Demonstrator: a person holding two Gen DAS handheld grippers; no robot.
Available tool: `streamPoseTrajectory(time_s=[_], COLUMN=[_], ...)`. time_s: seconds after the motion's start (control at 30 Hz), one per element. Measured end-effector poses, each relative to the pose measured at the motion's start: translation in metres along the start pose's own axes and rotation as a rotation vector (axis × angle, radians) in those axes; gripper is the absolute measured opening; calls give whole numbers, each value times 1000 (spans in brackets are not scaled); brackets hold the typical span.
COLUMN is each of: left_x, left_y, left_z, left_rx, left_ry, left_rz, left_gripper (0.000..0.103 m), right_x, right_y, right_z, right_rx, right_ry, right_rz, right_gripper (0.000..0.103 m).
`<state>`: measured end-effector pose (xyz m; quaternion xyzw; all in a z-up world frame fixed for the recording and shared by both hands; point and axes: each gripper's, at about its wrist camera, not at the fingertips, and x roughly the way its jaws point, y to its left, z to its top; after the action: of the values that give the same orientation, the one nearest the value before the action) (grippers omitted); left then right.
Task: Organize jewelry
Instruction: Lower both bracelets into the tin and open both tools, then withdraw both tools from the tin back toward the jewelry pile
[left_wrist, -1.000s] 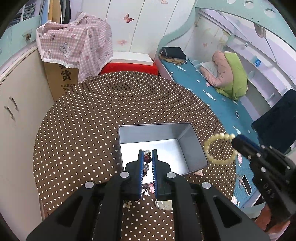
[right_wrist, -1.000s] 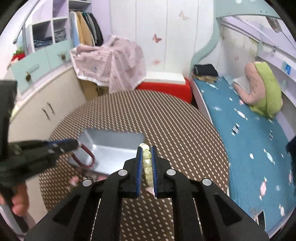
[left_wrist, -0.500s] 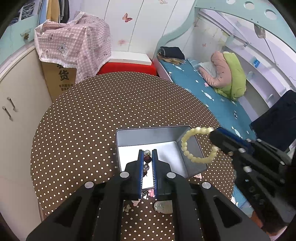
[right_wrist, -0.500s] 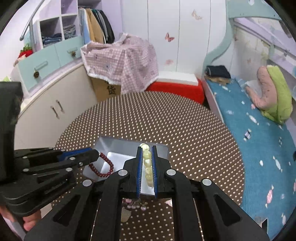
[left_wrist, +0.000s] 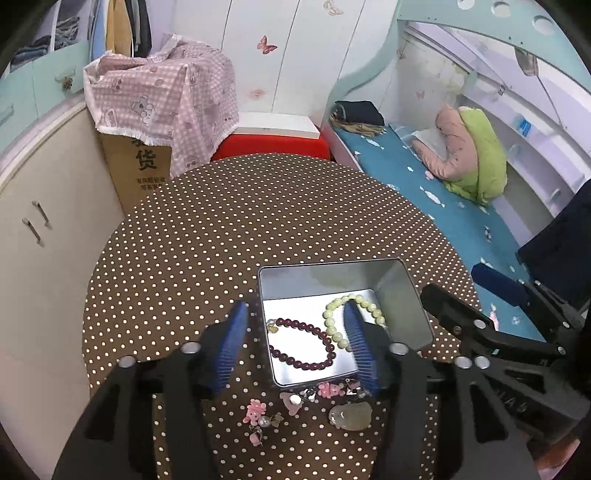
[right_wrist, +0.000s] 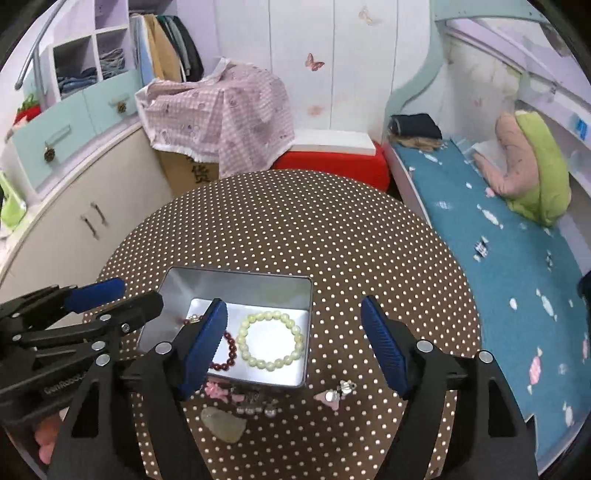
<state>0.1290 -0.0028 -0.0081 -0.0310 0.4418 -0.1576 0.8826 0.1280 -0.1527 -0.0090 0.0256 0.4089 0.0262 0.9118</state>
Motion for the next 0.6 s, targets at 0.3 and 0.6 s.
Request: streamPoseTrajectory(time_s=[0.3,0.6], left_x=[-6,-19], left_y=[4,9], left_z=[-8,-24], left_rx=[-5,-9], left_ry=[21,23], left_rz=[15,26], left_gripper=[62,66], right_x=[-6,-14], right_y=[-19,-35], right_z=[-13,-34], right_rx=[34,72], right_ry=[17,37], right_rz=[-28,-76], right_gripper=[76,81])
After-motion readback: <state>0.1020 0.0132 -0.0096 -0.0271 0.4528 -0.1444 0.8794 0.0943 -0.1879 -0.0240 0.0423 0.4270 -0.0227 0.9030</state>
